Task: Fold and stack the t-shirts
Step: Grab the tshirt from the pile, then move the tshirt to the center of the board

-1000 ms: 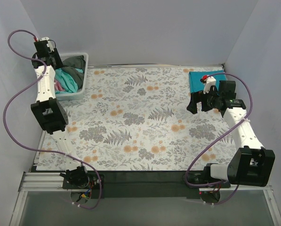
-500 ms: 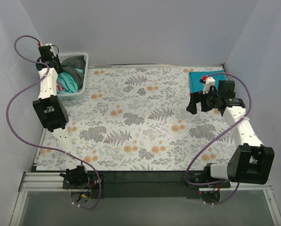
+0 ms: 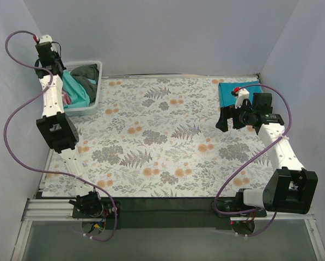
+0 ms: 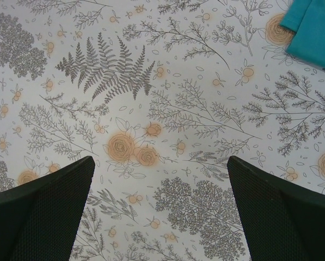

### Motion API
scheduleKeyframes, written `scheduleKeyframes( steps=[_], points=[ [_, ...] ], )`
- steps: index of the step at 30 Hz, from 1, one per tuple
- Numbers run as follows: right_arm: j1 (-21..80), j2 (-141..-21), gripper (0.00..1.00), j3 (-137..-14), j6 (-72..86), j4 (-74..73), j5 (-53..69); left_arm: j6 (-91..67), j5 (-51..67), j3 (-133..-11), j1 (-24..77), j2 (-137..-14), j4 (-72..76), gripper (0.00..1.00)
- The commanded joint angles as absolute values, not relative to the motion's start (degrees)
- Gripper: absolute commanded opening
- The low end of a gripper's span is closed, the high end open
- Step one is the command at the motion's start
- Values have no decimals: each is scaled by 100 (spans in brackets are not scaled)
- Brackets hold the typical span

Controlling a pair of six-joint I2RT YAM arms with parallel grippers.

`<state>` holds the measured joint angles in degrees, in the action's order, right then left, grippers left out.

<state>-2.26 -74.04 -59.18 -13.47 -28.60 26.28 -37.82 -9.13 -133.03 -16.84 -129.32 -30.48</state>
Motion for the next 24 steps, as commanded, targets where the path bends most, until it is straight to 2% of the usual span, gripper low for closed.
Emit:
scheduleKeyframes(
  steps=[1,9,15,24],
  points=[
    [-246,-7172,98,-6056,-1336,-2839,2672,-3850,-906,-13439,-1767,-11999,-2076,0],
    [-246,-7014,98,-6012,-1345,-2839,2628,-3709,-616,-13720,-1784,-11611,-995,0],
    [-246,-6987,98,-6012,-1336,-2856,2637,-3744,-466,-13421,-1793,-11127,155,0],
    [-246,-6908,98,-5985,-1345,-2865,2654,-3901,-185,-13702,-1793,-11074,1229,0]
  ],
)
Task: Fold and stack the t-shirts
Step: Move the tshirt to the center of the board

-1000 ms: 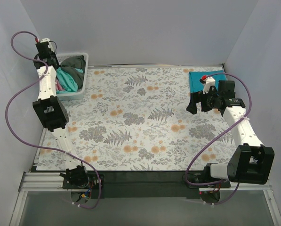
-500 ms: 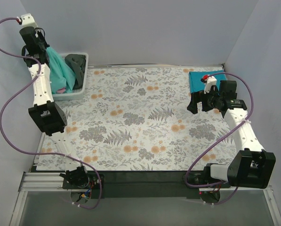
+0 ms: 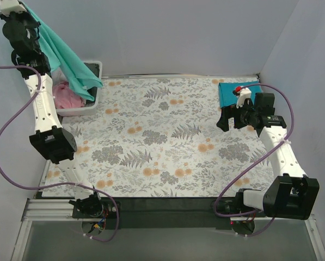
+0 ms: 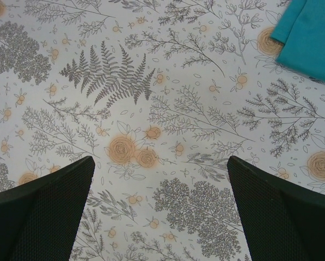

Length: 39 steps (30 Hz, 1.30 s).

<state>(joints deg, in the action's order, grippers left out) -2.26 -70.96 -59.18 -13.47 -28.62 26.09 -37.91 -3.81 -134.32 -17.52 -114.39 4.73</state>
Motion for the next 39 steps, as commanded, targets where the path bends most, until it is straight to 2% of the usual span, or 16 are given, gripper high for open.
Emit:
scheduleKeyframes(
  steps=[1,7,9,16,20,24,27,28,32,33,36,39],
  points=[
    [-246,-6882,98,-5985,-1336,-2857,2654,-3972,-150,-13772,-1793,-11074,1283,0],
    [-246,-6873,98,-5985,-1327,-2856,2698,-4631,771,-13756,-1688,-10593,1354,0],
    [-246,-6891,98,-6029,-1318,-2865,2786,-4641,1419,-13196,-1530,-10320,1257,0],
    [-246,-6934,98,-6143,-1257,-2900,3102,-4245,2362,-11560,-502,-9185,853,0],
    [-246,-6926,98,-6179,-1257,-2944,3146,-4210,2470,-11505,358,-8983,493,0],
    [-246,-6935,98,-6214,-1274,-2988,3059,-4822,2742,-11900,659,-9035,27,0],
    [-246,-6970,99,-6275,-1327,-3023,2962,-5123,3058,-11656,659,-8869,-474,0],
    [-246,-6987,98,-6293,-1353,-3050,2945,-5176,3128,-11437,659,-8607,-570,0],
    [-246,-7040,98,-6311,-1397,-3111,2822,-4958,3437,-9207,659,-7482,-957,0],
    [-246,-7057,98,-6302,-1424,-3103,2804,-4879,3306,-8219,659,-7279,-1036,0],
    [-246,-7093,98,-6240,-1450,-3111,2769,-4361,2596,-6635,650,-6742,-1554,0],
    [-246,-7145,98,-6197,-1476,-3129,2768,-3746,2068,-5786,510,-6741,-1907,0]
  ],
)
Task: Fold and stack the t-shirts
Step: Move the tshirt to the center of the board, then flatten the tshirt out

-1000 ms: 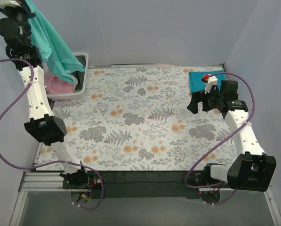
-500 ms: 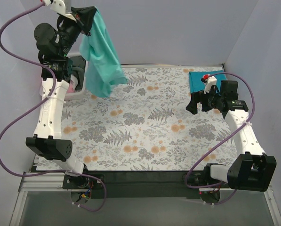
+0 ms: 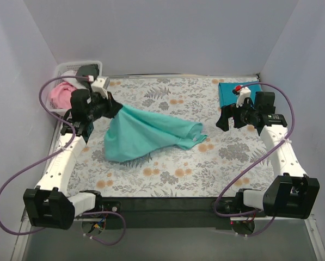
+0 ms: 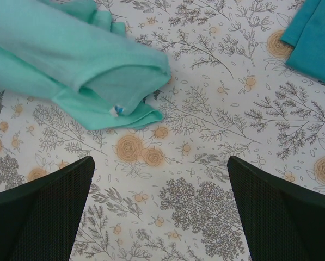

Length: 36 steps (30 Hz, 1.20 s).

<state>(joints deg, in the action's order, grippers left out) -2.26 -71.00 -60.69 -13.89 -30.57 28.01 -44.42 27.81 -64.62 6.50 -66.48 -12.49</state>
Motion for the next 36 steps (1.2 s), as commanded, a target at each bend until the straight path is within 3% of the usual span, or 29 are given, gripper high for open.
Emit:
scheduleKeyframes(
  steps=[1,5,6,8,11,13,17,21,27,36],
  points=[
    [-246,-7154,98,-6188,-1494,-3138,2769,-3648,1918,-5444,423,-6793,-1951,0],
    [-246,-7286,98,-6152,-1503,-3173,2777,-3103,1687,-5492,71,-7548,-2398,4],
    [-246,-7347,98,-6152,-1503,-3182,2777,-3059,1766,-5676,18,-7915,-2521,15],
    [-246,-7418,98,-6117,-1512,-3199,2821,-2954,2344,-6282,-491,-8190,-2889,21],
    [-246,-7585,98,-6012,-1529,-3217,2961,-2418,3338,-6871,-484,-8402,-3146,54],
    [-246,-7769,95,-5950,-1521,-3217,3198,-2295,3454,-7065,-161,-8489,-3016,64],
    [-176,-8382,79,-5871,-1328,-3164,3436,-2249,3182,-7706,798,-9016,-2866,64],
    [-9,-8919,69,-5941,-1178,-2945,3410,-2960,3278,-8093,1256,-9763,-2111,61],
    [474,-9430,62,-5810,-932,-2348,3261,-3629,3129,-8998,1880,-11203,-1600,58],
    [659,-9817,50,-5476,-800,-1899,2979,-3753,2883,-9852,2443,-12366,-1266,59]
  ],
)
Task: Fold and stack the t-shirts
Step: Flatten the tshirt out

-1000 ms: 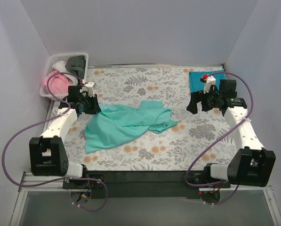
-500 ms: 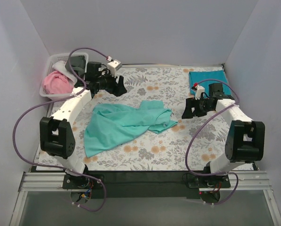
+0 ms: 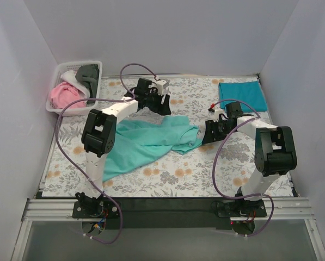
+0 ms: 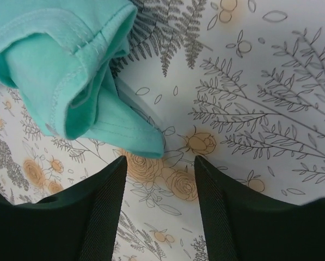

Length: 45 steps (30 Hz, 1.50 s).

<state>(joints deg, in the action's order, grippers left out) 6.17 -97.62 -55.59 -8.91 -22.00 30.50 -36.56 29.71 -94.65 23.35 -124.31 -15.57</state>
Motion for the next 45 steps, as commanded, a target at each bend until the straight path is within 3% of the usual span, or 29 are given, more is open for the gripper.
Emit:
scheduleKeyframes(
  steps=[1,5,9,11,12,13,23,28,31,32,33,35,40,45],
  points=[
    [685,-9852,50,-5467,-791,-1872,2953,-3709,2865,-9896,2522,-12514,-1266,59],
    [729,-10133,45,-5589,-738,-1854,3154,-3595,2743,-10010,2724,-12787,-1230,61],
    [756,-10379,31,-5695,-712,-1916,3436,-3568,2646,-10238,2874,-13060,-1195,62],
    [747,-10459,21,-5739,-764,-1995,3621,-3551,2628,-10309,2970,-13165,-1187,62],
    [747,-10468,6,-5748,-782,-2047,3656,-3533,2602,-10344,3014,-13262,-1187,62],
    [747,-10450,1,-5748,-826,-2074,3691,-3498,2541,-10406,3102,-13297,-1187,62],
    [466,-9458,1,-5335,-1020,-2355,3762,-3024,2048,-10512,3533,-13658,-1099,60],
    [133,-9097,1,-5238,-1142,-2592,3779,-2655,1741,-10468,3761,-13720,-1099,50],
    [62,-8860,1,-5133,-1186,-2724,3797,-2444,1389,-10415,3858,-13764,-1125,27],
    [62,-8772,1,-5107,-1213,-2768,3779,-2391,1284,-10406,3858,-13764,-1116,11],
    [62,-8719,1,-5054,-1248,-2838,3788,-2434,987,-10432,3867,-13738,-1125,0],
    [-131,-8562,1,-5027,-1344,-2926,3744,-2626,791,-10502,3771,-13667,-1151,0],
    [-657,-8280,1,-5290,-1801,-3409,3578,-3655,1815,-10696,2683,-12763,-1423,0],
    [-914,-8060,1,-5423,-2197,-3612,3296,-3692,2188,-10030,1987,-11849,-1687,0]
  ],
)
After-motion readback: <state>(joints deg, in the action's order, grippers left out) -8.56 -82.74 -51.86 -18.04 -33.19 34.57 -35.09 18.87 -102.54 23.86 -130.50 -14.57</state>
